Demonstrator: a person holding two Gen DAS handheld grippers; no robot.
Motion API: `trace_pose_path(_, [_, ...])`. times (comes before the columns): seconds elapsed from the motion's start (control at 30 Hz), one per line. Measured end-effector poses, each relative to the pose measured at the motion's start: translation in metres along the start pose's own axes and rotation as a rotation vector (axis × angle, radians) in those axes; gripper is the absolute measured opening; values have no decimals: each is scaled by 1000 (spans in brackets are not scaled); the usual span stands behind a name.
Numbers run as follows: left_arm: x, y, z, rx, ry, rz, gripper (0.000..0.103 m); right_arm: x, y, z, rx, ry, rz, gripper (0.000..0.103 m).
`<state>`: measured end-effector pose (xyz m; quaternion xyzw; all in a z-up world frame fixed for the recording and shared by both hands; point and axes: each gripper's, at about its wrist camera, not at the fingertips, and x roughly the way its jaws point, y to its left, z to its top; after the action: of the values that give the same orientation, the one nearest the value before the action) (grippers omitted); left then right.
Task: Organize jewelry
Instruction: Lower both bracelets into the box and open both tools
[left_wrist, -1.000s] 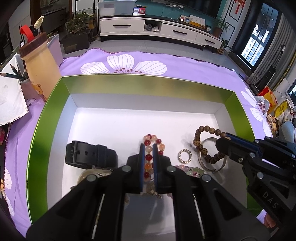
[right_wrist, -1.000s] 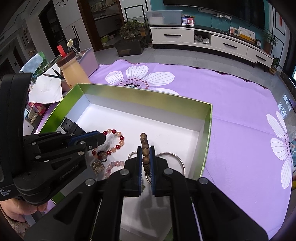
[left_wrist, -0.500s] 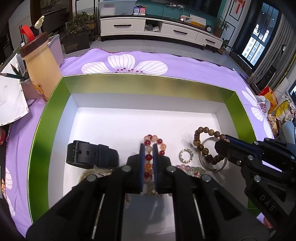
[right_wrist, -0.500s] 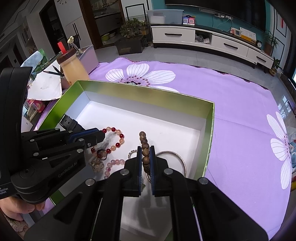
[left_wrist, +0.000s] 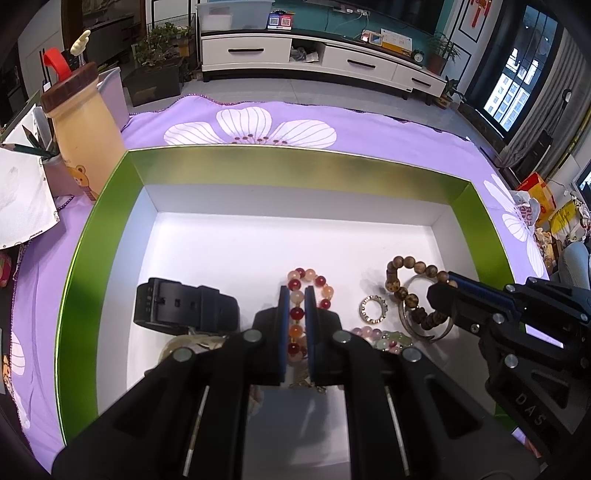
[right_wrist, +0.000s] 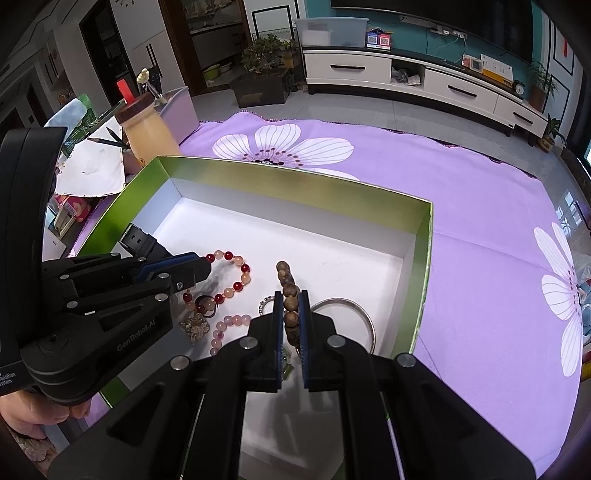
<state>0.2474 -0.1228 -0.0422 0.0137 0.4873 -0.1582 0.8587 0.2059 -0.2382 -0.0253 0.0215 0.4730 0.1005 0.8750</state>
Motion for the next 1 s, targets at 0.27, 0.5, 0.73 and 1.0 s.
trace_pose_path(0.27, [0, 0, 0, -4, 4, 4, 8, 0, 0, -1, 1, 3, 0, 7])
trace_pose_path(0.5, [0, 0, 0, -1, 5, 5, 8, 0, 1, -1, 0, 5, -2, 7])
trace_pose_path(0.73, [0, 0, 0, 0, 6, 6, 8, 0, 1, -2, -1, 7, -2, 7])
trace_pose_path(1.0, [0, 0, 0, 0, 7, 6, 8, 0, 1, -2, -3, 7, -3, 7])
